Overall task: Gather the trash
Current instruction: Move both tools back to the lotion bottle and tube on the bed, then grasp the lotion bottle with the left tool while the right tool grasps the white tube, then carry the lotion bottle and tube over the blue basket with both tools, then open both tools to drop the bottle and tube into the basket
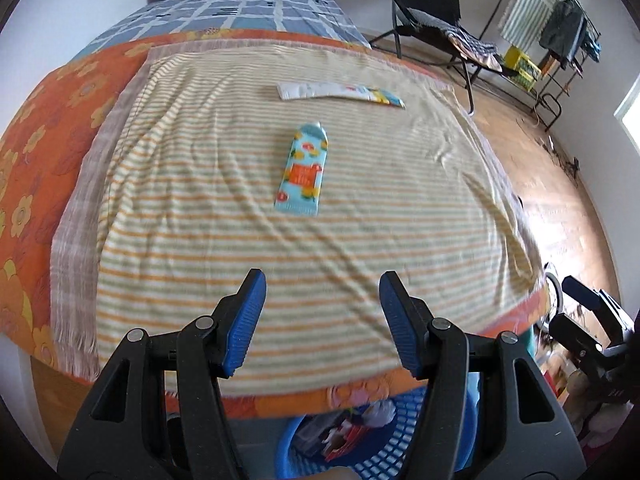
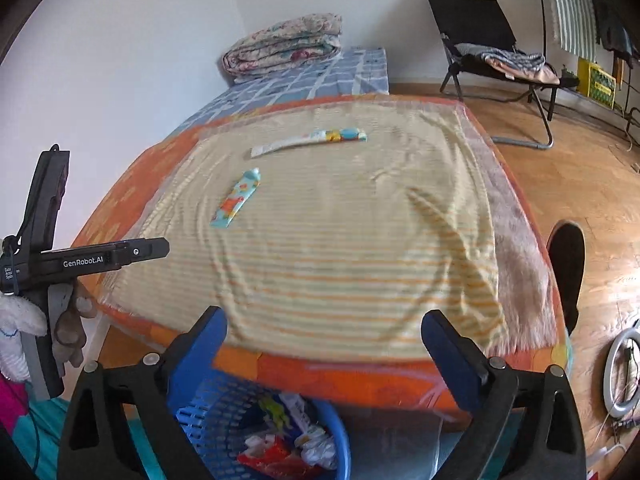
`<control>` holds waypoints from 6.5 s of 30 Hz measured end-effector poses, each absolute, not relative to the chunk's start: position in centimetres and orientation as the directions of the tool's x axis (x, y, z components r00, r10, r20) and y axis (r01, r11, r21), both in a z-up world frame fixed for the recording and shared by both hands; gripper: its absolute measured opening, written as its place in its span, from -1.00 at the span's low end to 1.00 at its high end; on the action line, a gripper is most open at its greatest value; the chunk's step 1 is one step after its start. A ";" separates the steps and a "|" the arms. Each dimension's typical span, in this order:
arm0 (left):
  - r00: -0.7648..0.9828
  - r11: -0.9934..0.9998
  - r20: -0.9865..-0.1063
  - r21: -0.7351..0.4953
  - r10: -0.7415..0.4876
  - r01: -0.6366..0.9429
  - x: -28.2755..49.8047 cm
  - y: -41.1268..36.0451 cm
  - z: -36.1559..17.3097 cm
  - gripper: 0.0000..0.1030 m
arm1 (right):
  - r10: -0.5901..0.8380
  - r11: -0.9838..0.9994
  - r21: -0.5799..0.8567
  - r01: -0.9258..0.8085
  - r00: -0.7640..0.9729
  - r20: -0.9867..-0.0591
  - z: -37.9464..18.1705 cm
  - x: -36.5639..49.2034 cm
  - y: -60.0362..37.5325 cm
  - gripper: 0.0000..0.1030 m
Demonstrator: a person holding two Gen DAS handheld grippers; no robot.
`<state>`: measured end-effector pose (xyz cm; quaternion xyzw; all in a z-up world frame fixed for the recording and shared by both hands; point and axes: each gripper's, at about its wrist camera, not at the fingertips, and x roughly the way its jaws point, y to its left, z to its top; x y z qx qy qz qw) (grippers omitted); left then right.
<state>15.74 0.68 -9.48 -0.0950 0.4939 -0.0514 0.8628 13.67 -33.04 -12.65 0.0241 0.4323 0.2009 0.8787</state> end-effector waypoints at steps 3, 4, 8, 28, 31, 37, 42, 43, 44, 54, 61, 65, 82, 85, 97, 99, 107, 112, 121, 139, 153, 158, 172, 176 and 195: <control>0.517 0.978 -0.838 -0.207 -0.172 -0.010 16.7 0.2 -9.4 0.18 | 0.356 0.924 0.184 -0.336 0.577 -0.735 -12.1 15.0 -33.0 0.92; 0.520 0.979 -0.838 -0.204 -0.169 -0.010 17.0 0.0 -9.5 0.18 | 0.352 0.925 0.174 -0.338 0.588 -0.728 -11.8 15.5 -33.0 0.93; 0.525 0.979 -0.836 -0.201 -0.158 -0.027 18.2 -0.7 -9.9 0.18 | 0.349 0.923 0.148 -0.356 0.611 -0.710 -10.9 17.6 -32.7 0.93; 0.533 0.980 -0.831 -0.197 -0.157 -0.017 23.0 0.2 -11.7 0.18 | 0.432 0.866 0.179 -0.468 0.518 -0.738 -10.4 32.7 -29.4 0.92; 0.537 0.982 -0.829 -0.187 -0.155 -0.005 23.6 0.2 -11.8 0.18 | 0.472 0.846 0.220 -0.486 0.491 -0.732 -10.7 34.5 -29.0 0.91; 0.523 0.984 -0.838 -0.179 -0.155 0.005 25.0 -0.2 -12.9 0.18 | 0.479 0.832 0.215 -0.511 0.468 -0.743 -11.7 38.6 -26.9 0.86; 0.515 0.986 -0.846 -0.165 -0.137 -0.009 25.9 0.3 -13.8 0.18 | 0.498 0.817 0.230 -0.529 0.446 -0.744 -13.1 42.0 -24.6 0.85; 0.513 0.986 -0.848 -0.165 -0.134 -0.015 26.1 0.5 -14.0 0.18 | 0.502 0.814 0.235 -0.531 0.441 -0.744 -13.6 42.9 -23.9 0.85; 0.508 0.986 -0.851 -0.168 -0.132 -0.025 26.3 0.8 -14.2 0.18 | 0.506 0.812 0.242 -0.531 0.435 -0.745 -13.9 43.6 -23.3 0.80; 0.493 0.979 -0.854 -0.201 -0.165 -0.020 27.0 1.7 -15.5 -0.11 | 0.525 0.789 0.298 -0.537 0.337 -0.782 -17.8 48.4 -18.3 0.61; 0.499 0.972 -0.849 -0.229 -0.174 -0.051 27.3 3.4 -15.3 -0.63 | 0.521 0.771 0.342 -0.538 0.222 -0.824 -19.7 48.2 -18.4 0.47; 0.501 0.975 -0.852 -0.213 -0.151 -0.068 27.1 4.3 -15.4 -0.82 | 0.513 0.743 0.335 -0.580 0.172 -0.841 -19.8 46.2 -18.6 0.41; 0.506 0.977 -0.841 -0.214 -0.191 0.014 28.0 2.1 -15.5 -0.17 | 0.344 0.710 0.044 -0.702 0.291 -0.893 -20.3 43.0 -15.3 0.14; 0.510 0.978 -0.838 -0.207 -0.194 0.033 28.2 1.7 -15.5 -0.45 | 0.353 0.725 0.065 -0.686 0.289 -0.890 -20.1 43.0 -15.6 -0.17; 0.565 0.982 -0.804 -0.136 -0.186 0.129 27.3 -1.3 -13.5 -0.90 | 0.366 0.798 0.127 -0.589 0.307 -0.878 -19.5 42.4 -19.4 -0.54; 0.564 0.984 -0.808 -0.105 -0.171 0.147 27.5 -2.2 -13.7 -0.90 | 0.367 0.803 0.130 -0.581 0.312 -0.876 -19.4 42.2 -20.0 -0.54; 0.518 0.988 -0.841 -0.136 -0.155 0.074 29.1 -1.8 -15.8 -0.87 | 0.386 0.831 0.164 -0.532 0.340 -0.857 -18.6 41.2 -22.8 -0.54; 0.553 0.986 -0.817 -0.158 -0.165 0.062 28.8 -1.1 -14.7 -0.91 | 0.417 0.828 0.188 -0.527 0.356 -0.837 -17.2 39.2 -24.1 -0.54; 0.600 0.985 -0.781 -0.150 -0.171 0.085 25.4 -0.6 -10.4 -0.91 | 0.461 0.826 0.225 -0.517 0.388 -0.798 -14.0 33.5 -26.6 -0.54; 0.599 0.976 -0.771 -0.138 -0.214 0.171 10.8 -1.3 -6.2 -0.91 | 0.534 0.786 0.312 -0.533 0.333 -0.777 -11.3 16.4 -30.4 -0.54; 0.528 0.958 -0.814 -0.113 -0.242 0.264 3.1 -3.8 -9.7 -0.91 | 0.521 0.797 0.385 -0.464 0.208 -0.828 -16.2 5.9 -31.5 -0.54; 0.494 0.959 -0.836 -0.125 -0.240 0.253 2.0 -3.6 -11.3 -0.91 | 0.511 0.808 0.406 -0.427 0.165 -0.844 -18.2 3.9 -31.8 -0.54; 0.392 0.964 -0.893 -0.140 -0.221 0.224 0.6 -3.1 -15.7 -0.91 | 0.459 0.835 0.412 -0.366 0.049 -0.887 -23.2 2.3 -30.3 -0.54; 0.382 0.963 -0.897 -0.138 -0.221 0.232 0.5 -3.3 -16.0 -0.90 | 0.450 0.841 0.409 -0.354 0.040 -0.892 -23.7 2.4 -30.2 -0.53; 0.380 0.960 -0.901 -0.115 -0.209 0.256 0.8 -4.6 -16.1 -0.29 | 0.422 0.862 0.363 -0.354 0.103 -0.901 -23.1 2.6 -29.6 -0.35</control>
